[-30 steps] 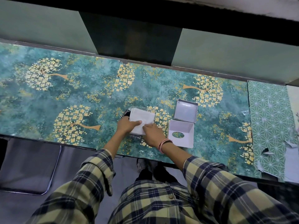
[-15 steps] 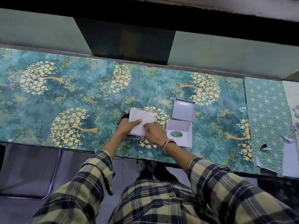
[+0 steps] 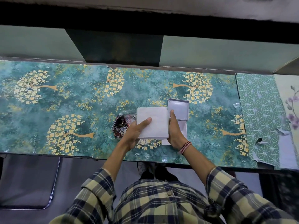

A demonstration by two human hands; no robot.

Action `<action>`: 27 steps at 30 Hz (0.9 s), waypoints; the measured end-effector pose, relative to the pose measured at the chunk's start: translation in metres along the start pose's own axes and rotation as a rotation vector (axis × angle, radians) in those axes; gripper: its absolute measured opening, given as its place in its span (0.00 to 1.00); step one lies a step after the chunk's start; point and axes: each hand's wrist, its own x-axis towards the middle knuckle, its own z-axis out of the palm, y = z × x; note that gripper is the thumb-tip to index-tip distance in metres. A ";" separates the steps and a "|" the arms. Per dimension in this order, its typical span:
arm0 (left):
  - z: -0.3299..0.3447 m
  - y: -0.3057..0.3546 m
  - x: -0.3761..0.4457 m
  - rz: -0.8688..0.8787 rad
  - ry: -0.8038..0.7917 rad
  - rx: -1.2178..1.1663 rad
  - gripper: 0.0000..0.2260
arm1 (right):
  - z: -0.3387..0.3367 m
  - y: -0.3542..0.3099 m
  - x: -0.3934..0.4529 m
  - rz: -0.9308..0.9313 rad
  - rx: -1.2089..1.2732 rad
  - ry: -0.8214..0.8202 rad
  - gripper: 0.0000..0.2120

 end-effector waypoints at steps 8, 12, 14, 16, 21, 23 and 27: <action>0.039 -0.012 0.004 0.041 -0.004 0.182 0.16 | -0.038 -0.007 -0.018 -0.088 -0.021 -0.041 0.31; 0.052 -0.021 0.004 0.052 0.027 0.283 0.27 | -0.062 -0.002 -0.027 -0.119 -0.108 -0.027 0.25; 0.059 -0.026 0.002 0.054 0.027 0.340 0.26 | -0.074 0.002 -0.027 -0.139 -0.203 0.037 0.17; 0.064 -0.029 0.000 0.056 0.026 0.395 0.20 | -0.088 0.007 -0.025 -0.145 -0.257 0.086 0.12; 0.063 -0.039 0.004 0.053 0.051 0.441 0.13 | -0.107 0.010 -0.025 -0.163 -0.370 0.132 0.13; 0.063 -0.042 0.005 0.036 0.076 0.446 0.14 | -0.108 0.012 -0.025 -0.186 -0.467 0.137 0.14; 0.066 -0.045 0.007 0.039 0.105 0.460 0.15 | -0.102 0.012 -0.026 -0.292 -0.654 0.179 0.14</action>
